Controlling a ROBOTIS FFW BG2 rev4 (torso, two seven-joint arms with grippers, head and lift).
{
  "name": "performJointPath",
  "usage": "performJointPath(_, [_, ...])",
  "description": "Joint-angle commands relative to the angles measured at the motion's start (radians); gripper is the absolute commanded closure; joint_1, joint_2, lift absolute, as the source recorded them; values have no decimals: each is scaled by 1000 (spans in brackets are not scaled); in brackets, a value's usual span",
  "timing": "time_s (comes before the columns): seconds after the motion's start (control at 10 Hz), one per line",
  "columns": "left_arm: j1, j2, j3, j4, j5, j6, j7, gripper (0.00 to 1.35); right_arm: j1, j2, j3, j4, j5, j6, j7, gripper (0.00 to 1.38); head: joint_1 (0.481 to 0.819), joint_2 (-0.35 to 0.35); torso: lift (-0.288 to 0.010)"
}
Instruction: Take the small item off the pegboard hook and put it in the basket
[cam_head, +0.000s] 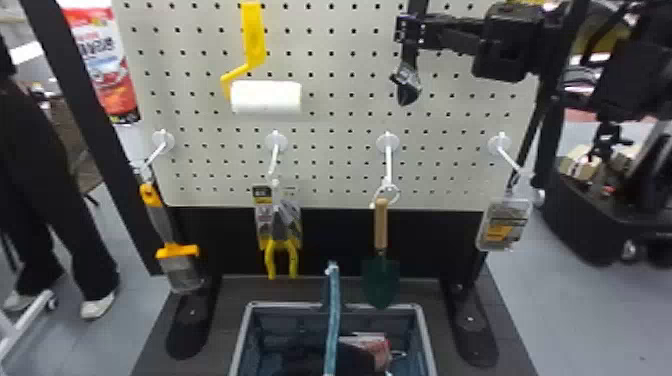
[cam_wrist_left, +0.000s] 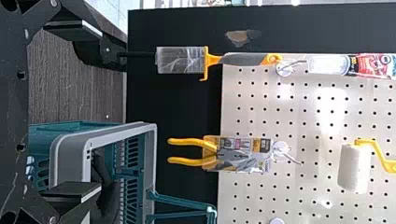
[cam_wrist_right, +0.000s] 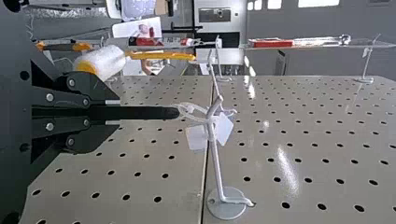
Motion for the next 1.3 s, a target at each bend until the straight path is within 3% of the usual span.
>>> performJointPath(0.0, [0, 0, -1, 0, 0, 1, 0, 160, 3, 0, -9, -16, 5, 1, -2, 1148, 549, 0, -100])
performJointPath(0.9, [-2, 2, -5, 0, 4, 6, 0, 160, 87, 0, -108, -215, 27, 24, -29, 1148, 549, 0, -100])
performJointPath(1.2, [-2, 3, -11, 0, 5, 11, 0, 160, 218, 58, -190, -301, 27, 9, -67, 1148, 549, 0, -100])
